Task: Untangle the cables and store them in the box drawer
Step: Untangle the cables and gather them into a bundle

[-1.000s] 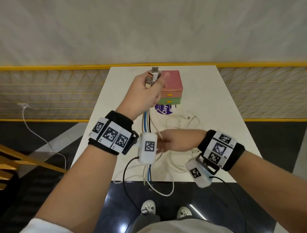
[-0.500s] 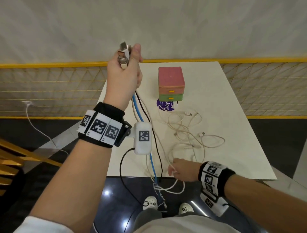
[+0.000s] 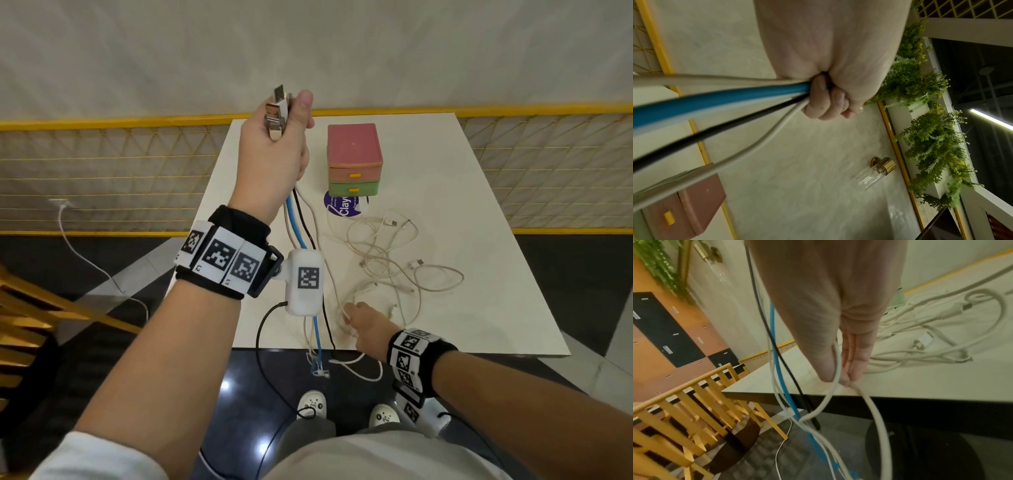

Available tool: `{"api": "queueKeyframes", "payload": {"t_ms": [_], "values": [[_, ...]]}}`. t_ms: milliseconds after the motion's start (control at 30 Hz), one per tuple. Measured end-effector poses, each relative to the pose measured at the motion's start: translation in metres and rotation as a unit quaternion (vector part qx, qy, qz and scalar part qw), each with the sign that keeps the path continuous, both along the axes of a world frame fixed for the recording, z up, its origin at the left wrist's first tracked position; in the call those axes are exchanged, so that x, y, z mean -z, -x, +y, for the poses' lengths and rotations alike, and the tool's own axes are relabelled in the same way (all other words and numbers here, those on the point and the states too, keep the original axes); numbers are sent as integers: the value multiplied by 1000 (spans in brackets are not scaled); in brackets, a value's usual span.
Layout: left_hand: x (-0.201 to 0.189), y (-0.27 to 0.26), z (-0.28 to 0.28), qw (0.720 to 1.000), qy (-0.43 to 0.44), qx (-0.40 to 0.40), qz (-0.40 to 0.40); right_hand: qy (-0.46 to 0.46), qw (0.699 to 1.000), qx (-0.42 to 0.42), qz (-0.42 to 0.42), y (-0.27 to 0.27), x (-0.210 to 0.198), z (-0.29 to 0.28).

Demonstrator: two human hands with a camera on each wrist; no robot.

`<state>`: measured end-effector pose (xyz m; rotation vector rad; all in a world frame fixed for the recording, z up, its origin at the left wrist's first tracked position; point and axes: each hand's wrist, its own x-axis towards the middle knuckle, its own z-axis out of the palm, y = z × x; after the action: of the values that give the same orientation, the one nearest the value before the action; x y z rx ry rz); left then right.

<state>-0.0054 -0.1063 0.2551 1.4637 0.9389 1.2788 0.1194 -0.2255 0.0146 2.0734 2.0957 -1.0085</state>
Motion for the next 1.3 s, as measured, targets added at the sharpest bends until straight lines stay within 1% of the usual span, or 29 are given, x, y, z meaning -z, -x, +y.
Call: {"api": "queueKeyframes", "payload": {"t_ms": [100, 200, 267, 300, 367, 400, 467, 500, 567, 633, 667, 700, 733, 767, 800, 833, 867, 933, 1000, 1067, 1100, 1133, 1167, 1233, 1267, 1300], "values": [[1, 0, 0, 1000, 1, -2, -2, 20, 999, -47, 0, 0, -3, -8], [2, 1, 0, 1000, 6, -3, 1, 19, 994, -104, 1, 0, -4, -15], [3, 0, -1, 1000, 9, -2, 4, 55, 990, -127, 31, -1, -5, -19], [4, 0, -2, 1000, 10, -2, 6, 82, 984, -152, 40, 0, -6, -19], [4, 0, -3, 1000, 12, -1, 11, 120, 966, -225, 32, 0, -15, -16], [4, 0, -3, 1000, 13, 0, 12, 144, 960, -238, 24, -1, -22, -13], [5, 0, -3, 1000, 14, 5, 16, 161, 966, -200, 43, -5, -38, -4], [5, 0, -3, 1000, 16, 9, 16, 140, 974, -165, 65, -8, -46, 2], [5, 1, -5, 999, 23, 30, 14, 56, 985, -93, 138, -11, -61, 15], [5, 0, -9, 998, 27, 62, 12, -15, 972, -55, 227, -9, -68, 28], [3, -1, -12, 997, 25, 77, 10, -26, 972, -67, 224, -6, -68, 33], [0, -3, -14, 996, 20, 88, 7, -20, 979, -93, 180, -2, -65, 35], [-3, -4, -16, 995, 13, 96, 4, 6, 986, -125, 108, 2, -59, 33], [-8, -4, -17, 995, 4, 99, 1, 41, 987, -154, 33, 5, -51, 27], [-12, -3, -17, 995, -4, 100, -2, 67, 982, -177, -22, 9, -41, 18], [-16, -2, -16, 995, -11, 99, -5, 69, 976, -199, -56, 10, -32, 8], [-19, 0, -15, 995, -17, 98, -7, 50, 971, -220, -77, 11, -26, 0], [-21, 5, -12, 995, -24, 93, -8, -29, 959, -259, -109, 7, -22, -9], [-19, 6, -10, 996, -17, 84, -10, -83, 947, -273, -148, 0, -19, -8], [-16, 6, -10, 997, -8, 77, -13, -107, 920, -302, -227, -5, -18, -2], [-15, 5, -10, 997, -7, 76, -12, -129, 907, -318, -245, -6, -16, 0], [-14, 5, -11, 997, -7, 76, -10, -108, 910, -333, -224, -5, -20, 0], [-13, 4, -11, 997, -7, 76, -7, -78, 920, -347, -167, -1, -25, -1], [-11, 3, -12, 997, -9, 74, -1, 27, 944, -323, -51, 4, -29, -7], [-11, 3, -12, 997, -9, 73, 1, 73, 945, -318, -28, 7, -34, -9], [-10, 3, -12, 997, -9, 72, 3, 80, 947, -311, -17, 8, -36, -10]]}}
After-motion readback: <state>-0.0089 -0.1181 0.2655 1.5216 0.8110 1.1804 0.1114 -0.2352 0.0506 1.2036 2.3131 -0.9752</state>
